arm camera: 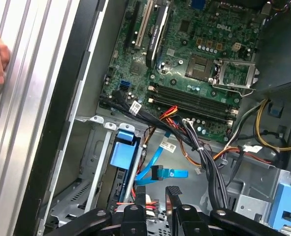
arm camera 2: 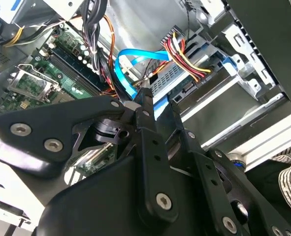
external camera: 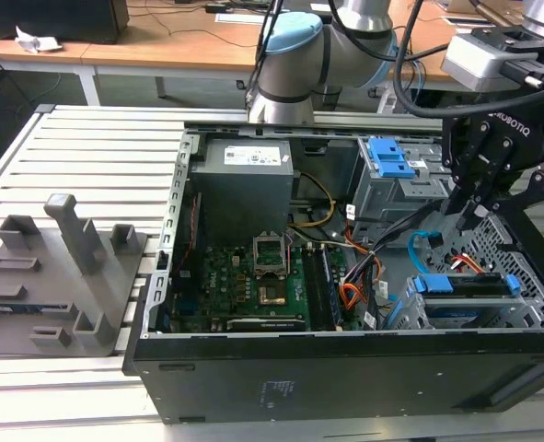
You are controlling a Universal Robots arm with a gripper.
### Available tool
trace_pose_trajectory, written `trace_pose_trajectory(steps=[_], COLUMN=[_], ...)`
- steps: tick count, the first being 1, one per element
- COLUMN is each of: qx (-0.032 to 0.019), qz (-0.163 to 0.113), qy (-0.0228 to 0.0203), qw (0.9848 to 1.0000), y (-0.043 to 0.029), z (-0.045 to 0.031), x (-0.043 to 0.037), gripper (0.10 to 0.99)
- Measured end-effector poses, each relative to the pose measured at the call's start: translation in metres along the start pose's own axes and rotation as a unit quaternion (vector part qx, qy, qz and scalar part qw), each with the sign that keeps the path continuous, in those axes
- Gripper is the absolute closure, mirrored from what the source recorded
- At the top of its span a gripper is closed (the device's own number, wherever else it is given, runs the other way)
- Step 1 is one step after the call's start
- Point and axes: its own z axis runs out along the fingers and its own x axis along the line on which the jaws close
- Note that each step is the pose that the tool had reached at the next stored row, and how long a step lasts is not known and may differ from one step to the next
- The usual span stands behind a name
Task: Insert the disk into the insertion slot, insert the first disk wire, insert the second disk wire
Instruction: 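Insert the second disk wire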
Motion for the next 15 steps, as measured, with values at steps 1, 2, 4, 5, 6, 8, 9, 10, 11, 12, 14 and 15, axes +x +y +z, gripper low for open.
trace_pose_trajectory(steps=[1,2,4,5,6,8,9,10,11,12,14,15], qx=[0.0,0.0001,0.0002,0.0002,0.0002,0.0002,0.0001,0.0001,0.0001,-0.0001,0.0,0.0], qz=[-0.001,-0.001,-0.003,-0.003,-0.004,-0.004,-0.004,-0.004,-0.004,-0.005,-0.005,-0.005], qy=[0.0001,0.0001,0.0001,0.0002,0.0002,0.0004,0.0006,0.0006,0.0008,0.0013,0.0012,0.0012], qw=[1.0,1.0,1.0,1.0,1.0,1.0,1.0,1.0,1.0,1.0,1.0,1.0], y=[0.0008,0.0041,0.0141,0.0149,0.0153,0.0153,0.0153,0.0153,0.0153,0.0153,0.0153,0.0153], z=[0.0007,0.0028,0.0101,0.0126,0.0177,0.0222,0.0248,0.0261,0.0276,0.0278,0.0279,0.0279], x=[-0.0011,-0.0026,-0.0056,-0.006,-0.0064,-0.0063,-0.0063,-0.0062,-0.0061,-0.006,-0.0059,-0.0059], gripper=[0.784,0.784,0.784,0.784,0.784,0.784,0.784,0.784,0.784,0.784,0.8,0.867])
